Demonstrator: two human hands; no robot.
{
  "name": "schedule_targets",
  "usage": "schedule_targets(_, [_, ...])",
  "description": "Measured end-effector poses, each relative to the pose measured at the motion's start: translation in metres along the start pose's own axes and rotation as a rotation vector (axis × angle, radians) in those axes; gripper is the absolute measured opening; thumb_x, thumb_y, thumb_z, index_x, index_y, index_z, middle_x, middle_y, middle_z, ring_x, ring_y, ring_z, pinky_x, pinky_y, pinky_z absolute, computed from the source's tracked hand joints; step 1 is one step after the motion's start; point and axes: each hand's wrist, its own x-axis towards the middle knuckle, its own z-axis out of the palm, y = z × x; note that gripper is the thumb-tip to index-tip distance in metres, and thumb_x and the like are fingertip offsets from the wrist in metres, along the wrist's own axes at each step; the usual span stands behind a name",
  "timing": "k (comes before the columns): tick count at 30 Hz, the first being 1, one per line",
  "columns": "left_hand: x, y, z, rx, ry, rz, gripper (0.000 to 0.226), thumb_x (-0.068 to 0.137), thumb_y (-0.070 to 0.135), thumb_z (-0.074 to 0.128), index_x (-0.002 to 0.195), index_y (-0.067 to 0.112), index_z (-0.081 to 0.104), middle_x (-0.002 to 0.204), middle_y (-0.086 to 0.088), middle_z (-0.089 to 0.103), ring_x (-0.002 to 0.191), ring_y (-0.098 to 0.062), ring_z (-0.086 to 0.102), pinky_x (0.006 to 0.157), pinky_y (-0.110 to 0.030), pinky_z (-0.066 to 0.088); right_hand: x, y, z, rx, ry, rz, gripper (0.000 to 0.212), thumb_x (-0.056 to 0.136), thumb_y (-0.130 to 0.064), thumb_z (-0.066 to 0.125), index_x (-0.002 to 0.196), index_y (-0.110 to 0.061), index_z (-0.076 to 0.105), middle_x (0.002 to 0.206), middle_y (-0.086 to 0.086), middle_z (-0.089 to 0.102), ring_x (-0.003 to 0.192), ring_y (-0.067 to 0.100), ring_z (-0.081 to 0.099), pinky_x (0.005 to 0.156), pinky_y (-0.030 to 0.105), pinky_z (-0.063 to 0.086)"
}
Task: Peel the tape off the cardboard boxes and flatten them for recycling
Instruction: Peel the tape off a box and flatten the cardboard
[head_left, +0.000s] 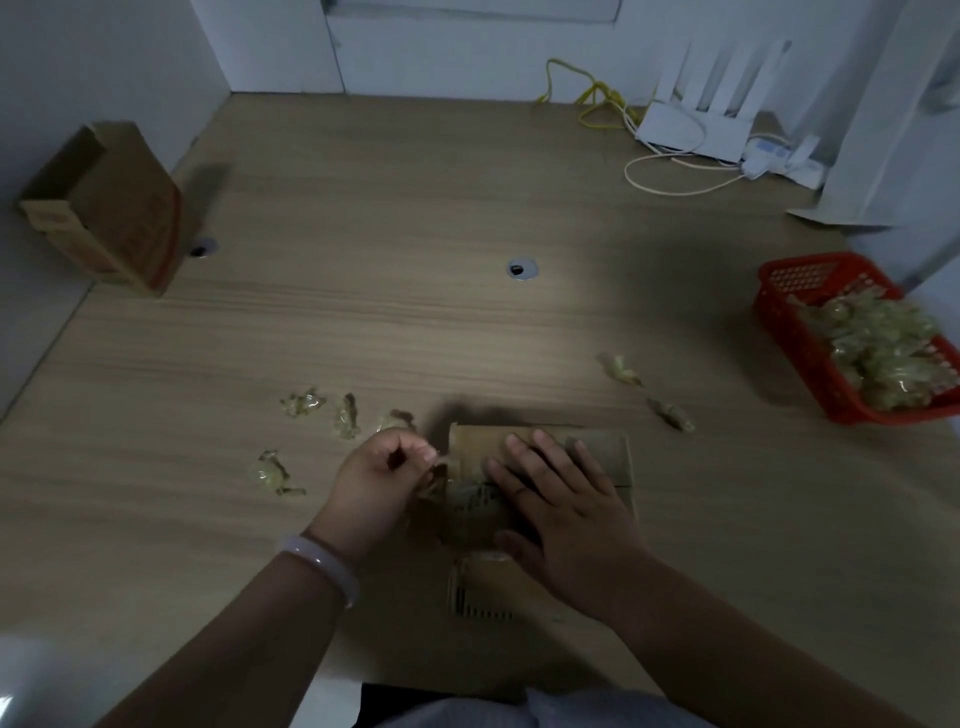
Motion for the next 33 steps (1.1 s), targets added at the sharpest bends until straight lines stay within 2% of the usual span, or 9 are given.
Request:
schedule_targets(5, [0.007, 0.001, 0.007, -0.013, 0.042, -0.219, 0.023, 0.079, 0.005, 0.075, 0.087, 0.014, 0.055, 0.066, -0.004, 0.059, 0.055, -0.013, 0.056, 0.052, -0.016, 0.047, -0.001, 0.002, 0.001, -0.009, 0.003, -0.014, 0.065, 0.092, -0.063, 0.034, 0.149, -0.031, 0.031, 0.156, -0.001, 0.030, 0.146, 0.022, 0.020, 0.115, 0.050, 0.018])
schedule_targets(8, [0.005, 0.002, 0.009, 0.199, 0.051, -0.119, 0.020, 0.077, 0.008, 0.077, 0.085, 0.016, 0.060, 0.070, 0.002, 0.056, 0.068, -0.017, 0.054, 0.056, -0.009, 0.042, 0.001, 0.002, -0.001, 0.010, -0.020, -0.016, 0.067, 0.090, -0.063, 0.034, 0.149, -0.031, 0.031, 0.157, -0.003, 0.026, 0.147, 0.021, 0.016, 0.117, 0.049, 0.016])
schedule_targets(12, [-0.006, 0.011, 0.007, 0.477, 0.061, 0.322, 0.022, 0.084, 0.007, 0.066, 0.101, 0.020, 0.069, 0.102, -0.006, 0.061, 0.089, -0.015, 0.058, 0.088, -0.020, 0.044, 0.006, 0.009, -0.007, 0.259, -0.060, 0.009, 0.068, 0.086, -0.044, 0.051, 0.149, -0.028, 0.031, 0.158, -0.010, 0.020, 0.146, 0.007, 0.002, 0.120, 0.033, -0.004])
schedule_targets(17, [-0.022, 0.030, 0.046, 0.861, -0.237, 0.468, 0.063, 0.088, 0.051, 0.038, 0.146, 0.025, 0.035, 0.147, -0.002, 0.041, 0.134, -0.020, 0.035, 0.116, -0.031, 0.020, 0.006, 0.016, -0.016, 0.930, 0.159, 0.283, 0.057, 0.072, -0.003, 0.047, 0.115, -0.036, 0.062, 0.123, -0.018, 0.060, 0.122, -0.001, 0.048, 0.108, 0.019, 0.033])
schedule_targets(20, [-0.027, 0.027, 0.065, 1.169, -0.265, 0.480, 0.079, 0.085, 0.069, 0.031, 0.152, 0.032, 0.009, 0.159, 0.004, 0.014, 0.143, -0.019, 0.016, 0.118, -0.039, 0.005, 0.008, 0.023, -0.018, 0.949, 0.349, 0.453, 0.054, 0.078, 0.006, 0.048, 0.095, -0.043, 0.064, 0.101, -0.029, 0.064, 0.103, -0.005, 0.057, 0.095, 0.007, 0.037])
schedule_targets(22, [-0.026, 0.021, 0.065, 1.215, -0.261, 0.502, 0.082, 0.082, 0.075, 0.027, 0.151, 0.036, 0.005, 0.160, 0.005, 0.007, 0.144, -0.020, 0.009, 0.118, -0.042, -0.002, 0.010, 0.039, -0.018, 0.890, 0.471, 0.581, 0.046, 0.083, 0.006, 0.051, 0.101, -0.032, 0.067, 0.108, -0.015, 0.066, 0.108, 0.007, 0.060, 0.100, 0.018, 0.040])
schedule_targets(27, [-0.018, 0.018, 0.057, 1.132, -0.304, 0.504, 0.091, 0.069, 0.083, 0.025, 0.148, 0.038, 0.021, 0.158, 0.006, 0.013, 0.145, -0.016, 0.010, 0.119, -0.039, -0.001, 0.012, 0.083, -0.021, 0.808, 0.057, 0.751, 0.033, 0.096, -0.017, 0.049, 0.126, -0.018, 0.061, 0.135, 0.005, 0.056, 0.124, 0.021, 0.051, 0.100, 0.023, 0.035])
schedule_targets(30, [-0.021, 0.030, 0.069, 1.091, -0.218, 0.495, 0.081, 0.069, 0.076, 0.040, 0.138, 0.032, 0.042, 0.146, 0.004, 0.036, 0.136, -0.019, 0.031, 0.118, -0.044, 0.007, 0.009, 0.089, -0.019, 1.065, -0.105, 0.857, 0.032, 0.100, -0.032, 0.045, 0.121, -0.016, 0.062, 0.124, 0.006, 0.062, 0.116, 0.023, 0.056, 0.101, 0.034, 0.042])
schedule_targets(33, [-0.024, 0.033, 0.078, 1.165, -0.135, 0.556, 0.073, 0.075, 0.070, 0.041, 0.131, 0.025, 0.053, 0.129, -0.003, 0.053, 0.121, -0.026, 0.049, 0.114, -0.054, 0.017, 0.007, 0.090, -0.015, 1.310, -0.048, 0.901, 0.014, 0.098, -0.027, 0.050, 0.099, -0.023, 0.064, 0.103, -0.002, 0.066, 0.095, 0.010, 0.062, 0.088, 0.033, 0.050])
